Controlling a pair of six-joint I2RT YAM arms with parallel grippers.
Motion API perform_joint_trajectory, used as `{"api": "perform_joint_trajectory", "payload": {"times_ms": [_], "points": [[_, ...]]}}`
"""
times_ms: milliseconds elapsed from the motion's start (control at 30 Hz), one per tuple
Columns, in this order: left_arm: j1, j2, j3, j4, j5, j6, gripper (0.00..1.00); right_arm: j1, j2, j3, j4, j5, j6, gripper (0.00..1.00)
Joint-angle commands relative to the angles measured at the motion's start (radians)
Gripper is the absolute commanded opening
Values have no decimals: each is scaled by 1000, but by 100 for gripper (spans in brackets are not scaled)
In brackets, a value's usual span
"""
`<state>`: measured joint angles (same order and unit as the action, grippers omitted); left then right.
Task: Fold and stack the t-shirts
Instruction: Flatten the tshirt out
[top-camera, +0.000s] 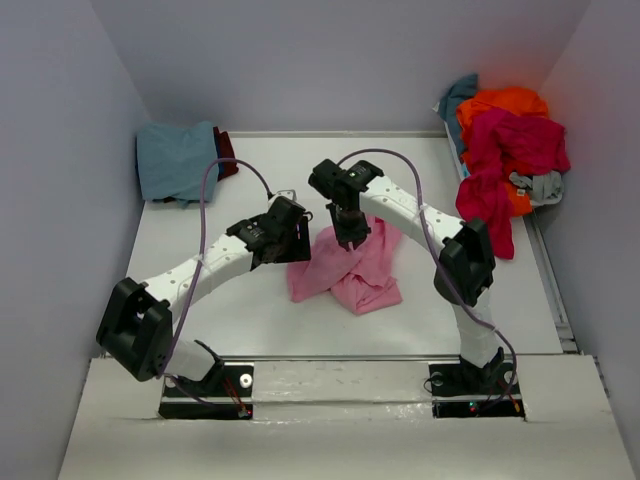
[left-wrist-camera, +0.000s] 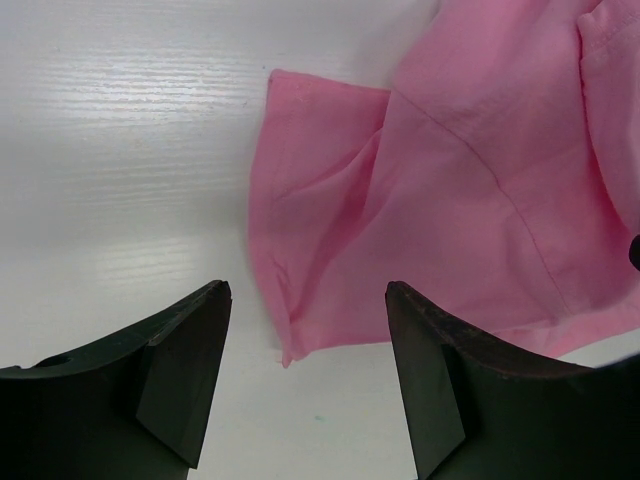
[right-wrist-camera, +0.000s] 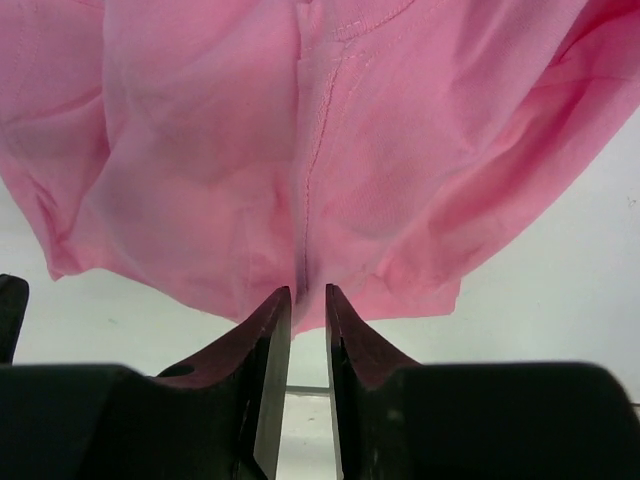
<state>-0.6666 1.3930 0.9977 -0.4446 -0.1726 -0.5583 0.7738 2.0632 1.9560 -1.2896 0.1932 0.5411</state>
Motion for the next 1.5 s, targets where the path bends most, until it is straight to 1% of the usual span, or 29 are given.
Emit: {"api": "perform_joint_trajectory", "payload": {"times_ms": [0,67,100,133,300,667,733,767,800,867,967,1000,1067,1133,1200,1233,1333,1467], "points": [[-4,-43,24,10,-18,9,75,7,9,60,-47,-3,-3,27],[-4,-45,21,12,-18,11,75,7,8,47,-43,-6,0,35],[-4,-46,19,12,-18,9,75,7,8,44,-43,-15,2,41],[-4,-48,19,15,-16,9,75,7,9,40,-43,-23,2,42],[-4,-43,16,21,-11,8,75,7,15,17,-34,-37,5,42],[-4,-38,15,23,-18,11,75,7,20,-91,22,-71,2,41],[-4,-37,18,23,-18,12,75,7,21,-85,19,-69,2,33],[-4,-35,18,24,-15,12,75,7,20,-71,18,-69,2,17],[-4,-32,19,27,-15,12,75,7,23,-59,9,-63,0,8],[-4,-31,24,32,-13,14,75,7,31,-17,-16,-51,-3,7],[-4,-19,39,41,-11,15,75,7,44,119,-83,-6,-18,7],[-4,-12,44,44,-10,17,75,7,57,247,-143,11,-30,7],[-4,0,62,47,-8,20,75,-2,98,402,-200,54,-46,7],[-4,11,87,52,-8,26,75,-36,77,510,-200,20,-61,7],[-4,18,116,46,-13,31,75,-79,48,524,-200,18,-37,7],[-4,23,124,47,-13,31,75,-88,29,511,-198,47,-29,7],[-4,38,140,53,-8,35,75,-88,-44,492,-183,133,-9,7],[-4,66,144,69,19,32,75,-88,-141,512,-174,224,16,7]]}}
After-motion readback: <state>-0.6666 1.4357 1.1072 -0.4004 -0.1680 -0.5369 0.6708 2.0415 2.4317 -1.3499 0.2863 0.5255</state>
